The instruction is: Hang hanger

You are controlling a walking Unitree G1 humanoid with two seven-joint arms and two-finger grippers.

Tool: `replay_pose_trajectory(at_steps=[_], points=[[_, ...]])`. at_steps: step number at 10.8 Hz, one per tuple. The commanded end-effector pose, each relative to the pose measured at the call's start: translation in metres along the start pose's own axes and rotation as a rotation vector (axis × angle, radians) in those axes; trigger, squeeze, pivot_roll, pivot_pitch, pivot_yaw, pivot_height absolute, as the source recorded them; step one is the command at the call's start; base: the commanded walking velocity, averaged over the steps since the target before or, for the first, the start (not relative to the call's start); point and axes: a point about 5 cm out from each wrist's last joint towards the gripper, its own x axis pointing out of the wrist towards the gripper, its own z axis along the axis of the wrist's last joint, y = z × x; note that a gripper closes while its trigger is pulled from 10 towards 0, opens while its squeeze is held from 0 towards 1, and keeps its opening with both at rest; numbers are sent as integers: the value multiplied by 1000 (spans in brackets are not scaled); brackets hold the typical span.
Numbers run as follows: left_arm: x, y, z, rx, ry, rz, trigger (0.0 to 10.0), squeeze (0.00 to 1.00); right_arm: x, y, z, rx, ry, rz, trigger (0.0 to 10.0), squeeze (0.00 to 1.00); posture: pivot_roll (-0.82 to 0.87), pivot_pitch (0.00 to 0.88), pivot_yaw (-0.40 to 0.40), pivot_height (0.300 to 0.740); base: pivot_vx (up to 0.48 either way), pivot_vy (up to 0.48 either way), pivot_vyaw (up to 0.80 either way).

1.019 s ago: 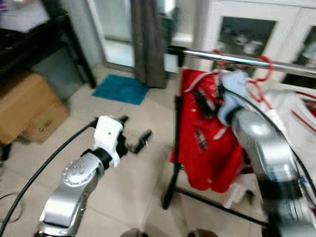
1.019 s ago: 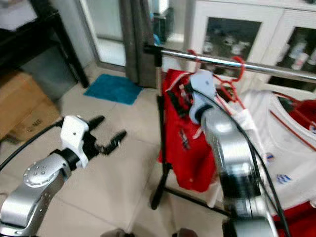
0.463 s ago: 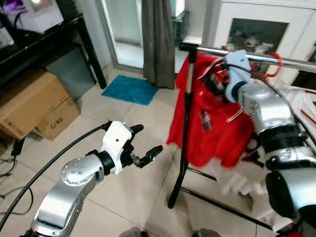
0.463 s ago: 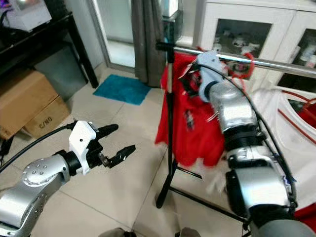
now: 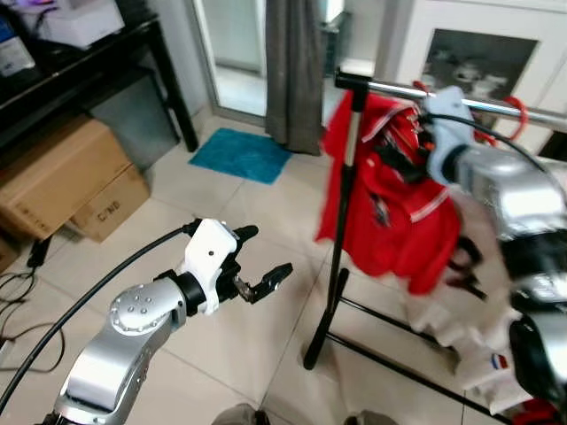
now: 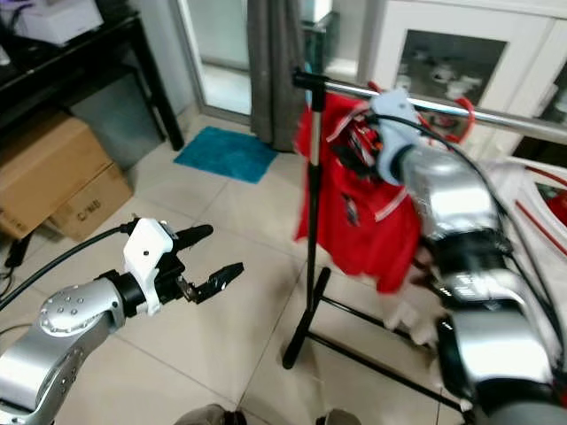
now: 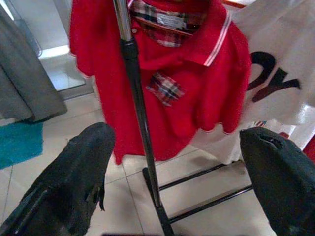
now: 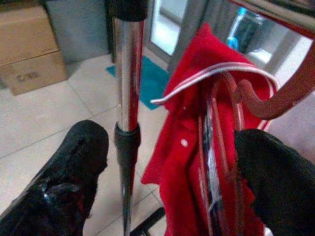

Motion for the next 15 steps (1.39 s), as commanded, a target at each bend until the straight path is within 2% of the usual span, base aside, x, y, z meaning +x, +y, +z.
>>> replay_pose_trajectory(at_steps=[1,4,6,8,9,10,11,13,14,15], points=[[0,-2,1,9,4,-17,10000,0,-5,2,3,-17,-1,34,10000,0,-60,38,90,740,0,0,0],[1,-2,1,17,3,-31,10000,0,-31,5,-7,-53,16,91,10000,0,-64,22,97,740,0,0,0],[4,-1,2,25,3,-46,10000,0,-46,9,-4,-57,12,100,10000,0,-72,11,105,740,0,0,0],[8,-1,3,29,-2,-56,10000,0,-47,7,-8,-34,32,59,10000,0,-77,10,110,740,0,0,0],[9,-2,3,29,-3,-63,10000,0,-34,9,-12,-31,66,13,10000,0,-81,10,111,740,0,0,0],[10,-1,3,29,-3,-63,10000,0,-31,9,-13,-28,72,-2,10000,0,-82,11,111,740,0,0,0],[11,-2,4,29,-7,-67,10000,0,-12,12,-16,6,82,-23,4078,0,-77,9,107,740,0,0,0],[10,-3,4,29,-7,-66,10000,0,-1,13,-14,31,78,-24,2078,0,-69,8,97,740,0,0,0],[9,-3,3,28,-7,-61,10000,0,4,9,-11,32,75,-44,0,0,-66,6,91,740,0,0,0],[8,-2,3,29,-6,-57,10000,0,10,5,-9,25,79,-50,0,0,-66,6,87,740,0,0,0]])
